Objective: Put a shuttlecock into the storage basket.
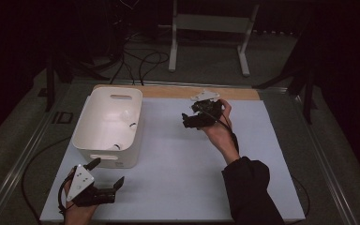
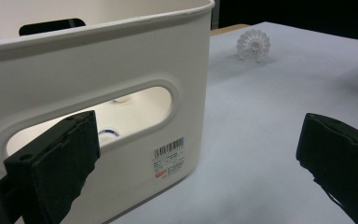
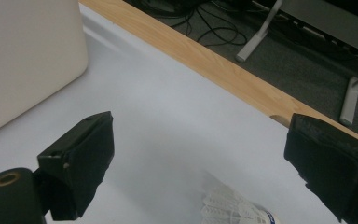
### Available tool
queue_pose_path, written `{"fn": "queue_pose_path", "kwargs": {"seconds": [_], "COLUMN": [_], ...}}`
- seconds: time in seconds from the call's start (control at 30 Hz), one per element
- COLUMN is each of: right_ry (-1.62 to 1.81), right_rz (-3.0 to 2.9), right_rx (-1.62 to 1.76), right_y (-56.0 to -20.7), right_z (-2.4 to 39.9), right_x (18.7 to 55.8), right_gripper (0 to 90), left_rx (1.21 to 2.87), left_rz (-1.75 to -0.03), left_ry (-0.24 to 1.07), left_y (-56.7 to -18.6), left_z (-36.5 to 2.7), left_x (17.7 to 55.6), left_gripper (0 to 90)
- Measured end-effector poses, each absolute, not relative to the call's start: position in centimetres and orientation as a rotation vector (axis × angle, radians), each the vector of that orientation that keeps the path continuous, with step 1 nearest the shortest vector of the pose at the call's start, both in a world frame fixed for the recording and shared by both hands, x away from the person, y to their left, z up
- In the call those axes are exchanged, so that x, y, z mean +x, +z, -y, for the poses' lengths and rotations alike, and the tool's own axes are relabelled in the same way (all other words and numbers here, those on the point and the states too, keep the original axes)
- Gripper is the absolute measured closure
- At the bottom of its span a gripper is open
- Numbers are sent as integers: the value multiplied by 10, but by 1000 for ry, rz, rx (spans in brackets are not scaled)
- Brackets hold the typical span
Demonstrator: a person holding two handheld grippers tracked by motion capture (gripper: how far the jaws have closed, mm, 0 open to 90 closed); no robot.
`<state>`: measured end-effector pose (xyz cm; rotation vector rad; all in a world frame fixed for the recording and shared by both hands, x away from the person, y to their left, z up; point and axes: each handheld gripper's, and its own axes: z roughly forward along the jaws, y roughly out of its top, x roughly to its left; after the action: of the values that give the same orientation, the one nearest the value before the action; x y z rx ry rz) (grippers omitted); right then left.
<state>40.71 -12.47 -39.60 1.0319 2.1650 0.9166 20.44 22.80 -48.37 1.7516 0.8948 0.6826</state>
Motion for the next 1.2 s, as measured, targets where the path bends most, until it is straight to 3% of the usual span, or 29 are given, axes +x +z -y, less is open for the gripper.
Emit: {"fn": "queue_pose_path", "kwargs": {"seconds": [1.2], "right_ry": [875], "right_rz": [-2157], "right_rx": [1150], "right_y": [-420], "right_z": [142], "right_x": [417], "right_gripper": [82], "left_rx": [1757], "left_rz": [-893], "left_ry": [681], "left_y": [-484], "left_z": [-228], "left_x": [205], "left_gripper": [2]}}
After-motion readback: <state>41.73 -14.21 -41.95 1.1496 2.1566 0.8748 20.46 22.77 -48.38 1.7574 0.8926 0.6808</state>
